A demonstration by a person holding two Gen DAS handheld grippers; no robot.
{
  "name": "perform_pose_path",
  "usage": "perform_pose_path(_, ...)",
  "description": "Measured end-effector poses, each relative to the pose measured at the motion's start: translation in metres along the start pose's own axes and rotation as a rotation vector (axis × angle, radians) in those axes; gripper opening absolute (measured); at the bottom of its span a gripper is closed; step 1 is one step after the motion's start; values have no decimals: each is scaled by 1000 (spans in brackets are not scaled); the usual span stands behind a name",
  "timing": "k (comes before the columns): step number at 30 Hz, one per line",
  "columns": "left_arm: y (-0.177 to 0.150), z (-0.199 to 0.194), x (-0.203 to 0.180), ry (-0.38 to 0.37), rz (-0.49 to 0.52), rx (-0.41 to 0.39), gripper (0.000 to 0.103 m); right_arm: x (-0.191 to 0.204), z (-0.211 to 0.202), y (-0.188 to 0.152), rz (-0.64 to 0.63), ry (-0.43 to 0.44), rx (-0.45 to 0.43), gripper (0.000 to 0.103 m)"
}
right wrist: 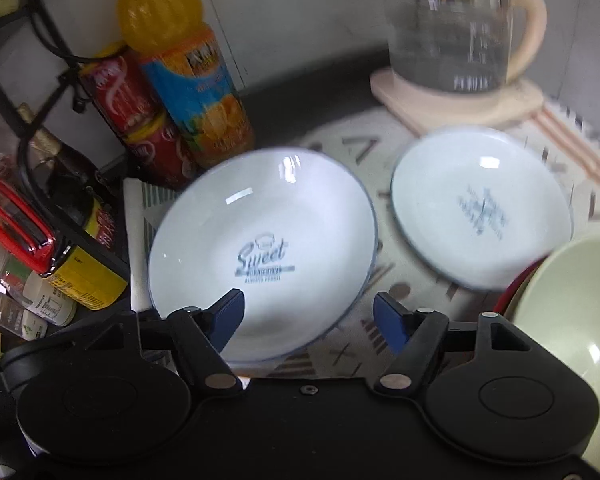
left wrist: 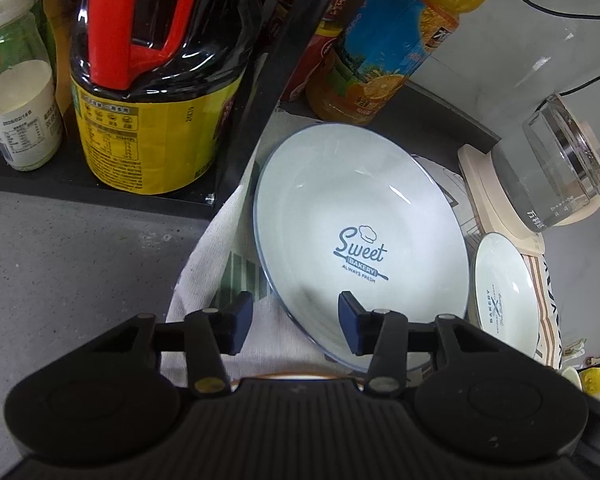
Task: Organize plates and bowls
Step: 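Move both grippers to the white 'Sweet' plate's rim and close on it, then lift the 'Sweet' plate with both grippers toward the flower-pattern plate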
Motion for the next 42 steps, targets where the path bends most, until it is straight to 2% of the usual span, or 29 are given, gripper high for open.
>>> perform_pose_path(8, 4, 10, 12, 12, -48, 1, 27, -13, 32, -3, 103, -7, 92, 60)
perform_pose_path(12, 6, 15, 14, 11, -63, 0, 21, -17, 49, -3, 146, -6, 120, 47)
perform_pose_path(15, 6, 21, 12, 8, -61, 2, 20, -19, 59, -5, 174, 2, 137, 38)
perform_pose_path(23, 11, 31, 11, -2, -50, -10, 14, -21, 67, -1, 191, 19, 81, 35)
perform_pose_path(24, 11, 31, 10, -3, -46, -8, 14, -21, 67, -1, 191, 19, 73, 33)
perform_pose_path(25, 11, 31, 10, -6, -46, -8, 13, -20, 67, -1, 178, 14, 68, 23)
perform_pose_path(26, 12, 30, 10, -7, -41, -12, 13, -21, 68, 0, 164, -5, 64, 21)
perform_pose_path(30, 13, 17, 6, 3, 14, -56, 13, -25, 66, -1, 175, 26, 55, 17)
perform_pose_path(33, 14, 11, 6, -4, 7, -53, 13, -17, 52, -3, 126, 38, 1, 14)
perform_pose_path(37, 13, 3, 8, -16, 15, -43, 13, -10, 35, -2, 86, 27, -45, 15)
perform_pose_path(42, 5, -10, 6, -24, 16, -55, 14, -12, 24, -4, 84, 29, -57, 15)
Point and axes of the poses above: each gripper's, at about its wrist camera, not at the fingertips, and z roughly the way its jaws point, x to its left, y to its top, the point moved 1 cm from there along z, roughly the way its jaws point, and after that the axes turned 6 degrees about -y, right-handed, at the moved point
